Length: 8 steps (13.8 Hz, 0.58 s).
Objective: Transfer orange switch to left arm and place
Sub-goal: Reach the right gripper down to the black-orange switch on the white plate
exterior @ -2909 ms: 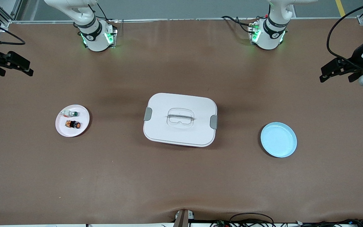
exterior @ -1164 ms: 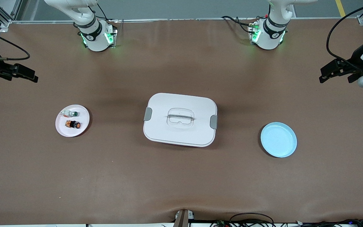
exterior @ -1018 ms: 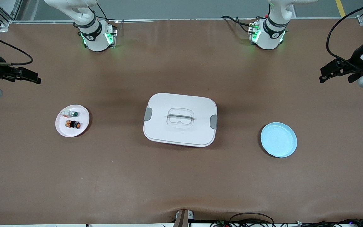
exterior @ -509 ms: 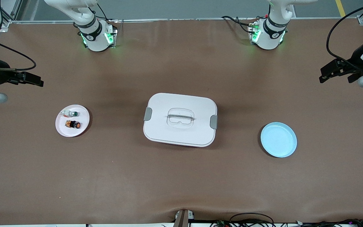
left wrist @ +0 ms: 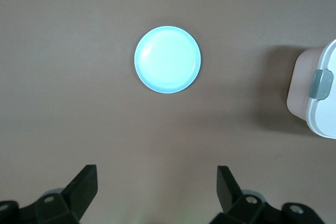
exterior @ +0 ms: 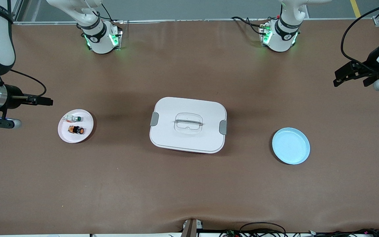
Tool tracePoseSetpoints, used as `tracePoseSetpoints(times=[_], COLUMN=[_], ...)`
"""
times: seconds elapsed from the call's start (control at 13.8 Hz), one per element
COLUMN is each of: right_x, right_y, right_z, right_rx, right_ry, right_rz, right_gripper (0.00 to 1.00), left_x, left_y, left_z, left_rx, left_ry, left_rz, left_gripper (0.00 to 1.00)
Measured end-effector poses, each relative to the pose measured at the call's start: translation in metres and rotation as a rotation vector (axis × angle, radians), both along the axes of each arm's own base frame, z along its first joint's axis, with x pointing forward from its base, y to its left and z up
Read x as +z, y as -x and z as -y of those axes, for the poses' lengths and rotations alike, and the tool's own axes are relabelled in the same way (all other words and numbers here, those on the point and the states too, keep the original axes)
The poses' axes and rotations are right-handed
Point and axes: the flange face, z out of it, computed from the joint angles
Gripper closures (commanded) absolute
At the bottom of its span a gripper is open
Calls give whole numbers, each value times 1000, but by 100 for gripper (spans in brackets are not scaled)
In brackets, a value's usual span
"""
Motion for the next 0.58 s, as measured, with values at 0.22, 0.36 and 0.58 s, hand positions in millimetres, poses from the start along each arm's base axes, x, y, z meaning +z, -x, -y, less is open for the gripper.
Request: tracePoseSetpoints(times=[0.22,0.36,0.58], right_x=[-24,-50,-93], right_y=[-6,-7,-4], right_z=[3,10,26], right_rx=[-6,-19,-48], right_ry=[3,6,12], right_rz=[40,67,101], right_gripper=[0,0,0], left_x=[0,0,0], left_y=[0,0,0], left_z=[0,0,0], left_rx=[0,0,0], left_ry=[0,0,0], left_rz=[0,0,0], left_gripper=[0,0,0])
